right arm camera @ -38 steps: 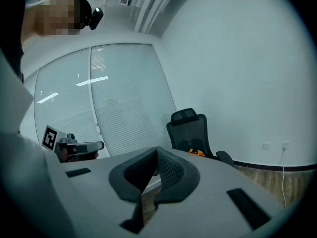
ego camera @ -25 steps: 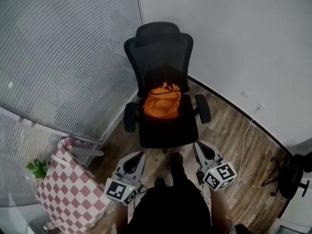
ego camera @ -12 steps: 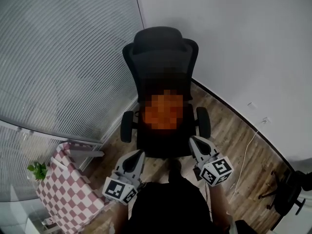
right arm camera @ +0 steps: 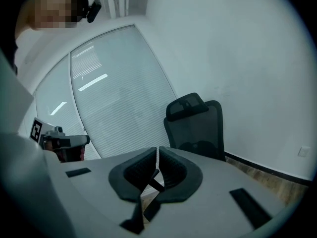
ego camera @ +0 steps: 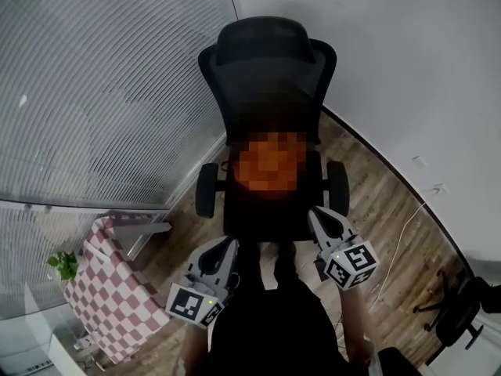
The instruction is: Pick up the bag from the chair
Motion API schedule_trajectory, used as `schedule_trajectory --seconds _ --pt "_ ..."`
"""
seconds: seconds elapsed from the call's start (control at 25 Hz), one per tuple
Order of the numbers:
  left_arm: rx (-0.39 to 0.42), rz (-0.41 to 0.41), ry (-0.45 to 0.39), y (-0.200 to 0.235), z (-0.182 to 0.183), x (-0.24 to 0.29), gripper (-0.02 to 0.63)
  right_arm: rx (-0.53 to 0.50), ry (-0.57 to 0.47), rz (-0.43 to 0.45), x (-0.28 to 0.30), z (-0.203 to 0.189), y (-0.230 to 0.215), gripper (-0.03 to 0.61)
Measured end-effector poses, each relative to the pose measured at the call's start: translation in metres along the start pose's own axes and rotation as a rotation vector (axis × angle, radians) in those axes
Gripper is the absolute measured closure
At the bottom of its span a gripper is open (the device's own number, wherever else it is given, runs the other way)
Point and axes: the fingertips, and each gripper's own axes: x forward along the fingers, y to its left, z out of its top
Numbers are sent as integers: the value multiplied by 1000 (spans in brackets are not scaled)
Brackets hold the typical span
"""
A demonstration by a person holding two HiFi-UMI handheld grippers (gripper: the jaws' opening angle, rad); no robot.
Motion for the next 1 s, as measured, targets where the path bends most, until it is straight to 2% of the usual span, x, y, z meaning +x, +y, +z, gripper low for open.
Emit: schedule_trajectory --seconds 0.28,0.4,0.56,0.8,1.0 --pt "13 -69 38 57 2 21 580 32 41 -75 52 -12 3 558" --pt "23 -125 31 84 12 31 580 30 36 -105 73 -6 14 558" --pt "39 -240 10 111 23 51 580 -12 50 -166 97 -1 25 558" --pt "60 -400 30 129 19 83 580 -96 118 -270 113 -14 23 549" --pt "71 -453 63 131 18 92 580 -57 175 -325 111 -34 8 528"
